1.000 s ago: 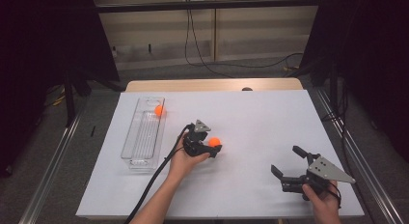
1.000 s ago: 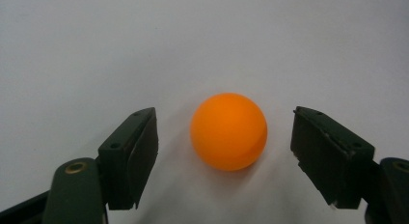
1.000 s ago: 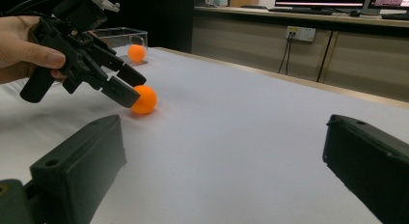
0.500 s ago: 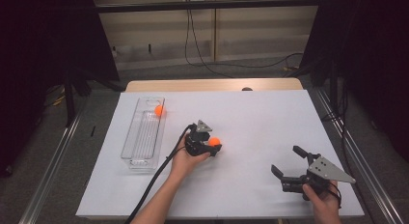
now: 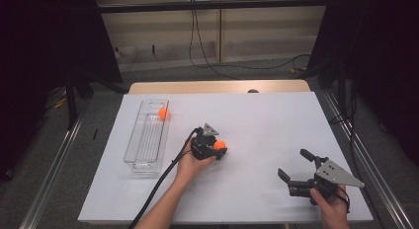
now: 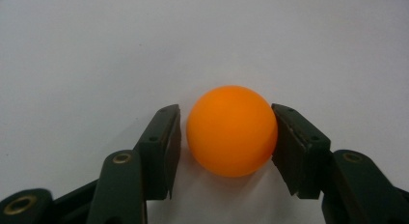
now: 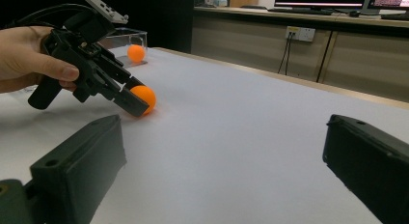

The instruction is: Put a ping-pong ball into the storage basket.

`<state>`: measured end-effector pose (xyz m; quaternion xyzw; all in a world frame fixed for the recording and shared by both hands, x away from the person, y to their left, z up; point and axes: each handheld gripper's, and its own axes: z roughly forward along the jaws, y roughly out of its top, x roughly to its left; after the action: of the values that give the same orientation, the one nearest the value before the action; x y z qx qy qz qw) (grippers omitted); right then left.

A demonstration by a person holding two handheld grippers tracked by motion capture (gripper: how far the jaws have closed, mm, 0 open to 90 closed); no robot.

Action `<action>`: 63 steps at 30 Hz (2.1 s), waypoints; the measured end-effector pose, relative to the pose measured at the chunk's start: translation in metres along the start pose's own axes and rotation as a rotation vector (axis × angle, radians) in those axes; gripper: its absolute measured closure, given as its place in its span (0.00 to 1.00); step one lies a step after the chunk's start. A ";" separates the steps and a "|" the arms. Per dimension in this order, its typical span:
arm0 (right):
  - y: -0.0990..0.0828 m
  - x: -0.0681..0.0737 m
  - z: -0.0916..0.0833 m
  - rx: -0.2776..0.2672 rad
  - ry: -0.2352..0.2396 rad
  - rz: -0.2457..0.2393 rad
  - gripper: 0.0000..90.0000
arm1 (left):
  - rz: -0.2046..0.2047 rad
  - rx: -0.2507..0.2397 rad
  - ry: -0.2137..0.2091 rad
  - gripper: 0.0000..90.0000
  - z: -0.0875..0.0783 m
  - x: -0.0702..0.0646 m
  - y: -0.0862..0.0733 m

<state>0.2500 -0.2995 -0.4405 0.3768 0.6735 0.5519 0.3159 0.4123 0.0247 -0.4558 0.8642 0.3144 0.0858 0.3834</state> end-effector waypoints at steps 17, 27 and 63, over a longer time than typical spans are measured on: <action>0.000 0.000 0.000 -0.001 0.000 0.002 0.01 | -0.002 -0.005 -0.018 0.57 -0.005 0.000 0.001; 0.000 0.000 0.000 -0.001 0.001 0.000 0.01 | -0.027 -0.008 -0.034 0.57 -0.015 0.002 0.004; 0.000 0.001 0.000 -0.002 0.005 -0.004 0.01 | -0.067 -0.023 -0.044 0.57 -0.049 0.012 0.011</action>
<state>0.2497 -0.2986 -0.4401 0.3739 0.6745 0.5528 0.3156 0.4075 0.0561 -0.4152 0.8505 0.3334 0.0573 0.4028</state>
